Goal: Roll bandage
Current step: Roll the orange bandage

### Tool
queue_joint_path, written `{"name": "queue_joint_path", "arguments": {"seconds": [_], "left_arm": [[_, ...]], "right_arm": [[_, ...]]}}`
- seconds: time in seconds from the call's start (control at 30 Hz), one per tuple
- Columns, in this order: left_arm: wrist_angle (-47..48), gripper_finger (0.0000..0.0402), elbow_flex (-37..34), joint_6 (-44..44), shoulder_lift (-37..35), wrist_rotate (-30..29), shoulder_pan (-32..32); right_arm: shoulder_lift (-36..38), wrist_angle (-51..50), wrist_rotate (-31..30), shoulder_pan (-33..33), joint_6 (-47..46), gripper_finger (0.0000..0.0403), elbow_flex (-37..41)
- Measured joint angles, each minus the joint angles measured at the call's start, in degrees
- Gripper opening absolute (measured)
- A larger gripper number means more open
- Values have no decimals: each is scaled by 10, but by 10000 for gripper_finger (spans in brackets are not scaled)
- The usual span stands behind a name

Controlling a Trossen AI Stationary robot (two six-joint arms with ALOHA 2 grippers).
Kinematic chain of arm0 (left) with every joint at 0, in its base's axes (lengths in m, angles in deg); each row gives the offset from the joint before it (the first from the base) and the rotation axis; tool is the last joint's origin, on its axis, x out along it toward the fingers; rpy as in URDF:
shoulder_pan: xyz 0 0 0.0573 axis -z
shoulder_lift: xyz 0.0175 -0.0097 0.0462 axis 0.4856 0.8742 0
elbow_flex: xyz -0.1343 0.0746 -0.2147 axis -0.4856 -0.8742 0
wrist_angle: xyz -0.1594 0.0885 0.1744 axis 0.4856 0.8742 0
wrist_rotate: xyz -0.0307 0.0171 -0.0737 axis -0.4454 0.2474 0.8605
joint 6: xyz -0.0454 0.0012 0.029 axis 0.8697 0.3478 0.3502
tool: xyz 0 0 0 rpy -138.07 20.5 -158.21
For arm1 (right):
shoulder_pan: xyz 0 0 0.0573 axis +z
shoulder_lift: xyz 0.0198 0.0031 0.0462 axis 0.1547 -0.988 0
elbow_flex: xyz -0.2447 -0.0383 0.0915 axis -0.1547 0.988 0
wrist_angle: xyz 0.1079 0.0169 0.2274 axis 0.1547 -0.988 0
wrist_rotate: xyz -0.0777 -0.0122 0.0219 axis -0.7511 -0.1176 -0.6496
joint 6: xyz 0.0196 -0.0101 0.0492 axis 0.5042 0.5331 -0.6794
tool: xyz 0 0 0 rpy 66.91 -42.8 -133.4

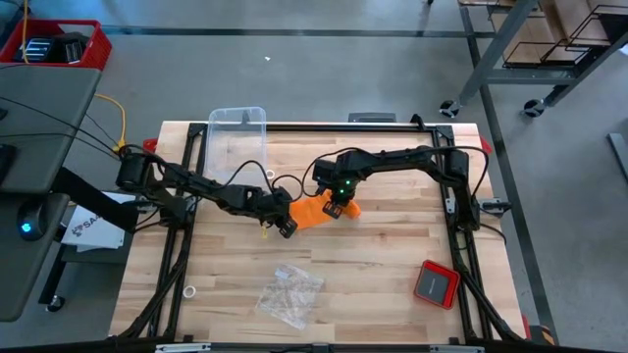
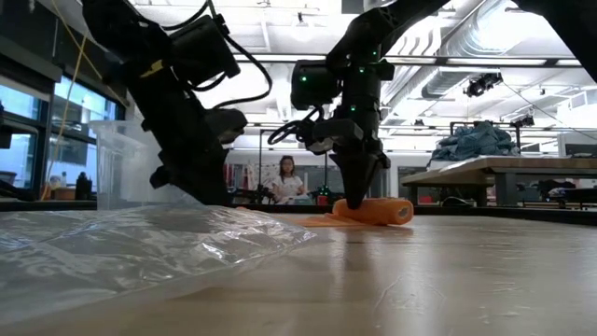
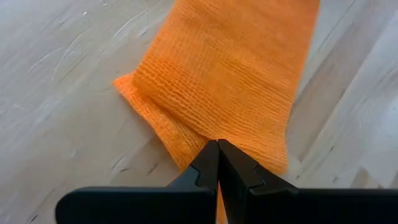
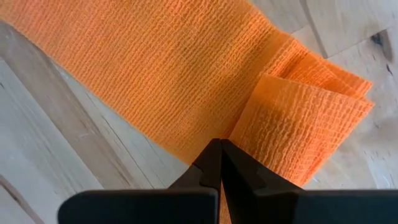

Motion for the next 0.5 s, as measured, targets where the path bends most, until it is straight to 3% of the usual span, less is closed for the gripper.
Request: {"name": "queue_joint_path", "arguments": {"seconds": [0.5], "left_arm": [[93, 0, 4, 42, 18, -7, 6]], "right_arm": [[0, -65, -6, 0, -19, 0, 0]]}}
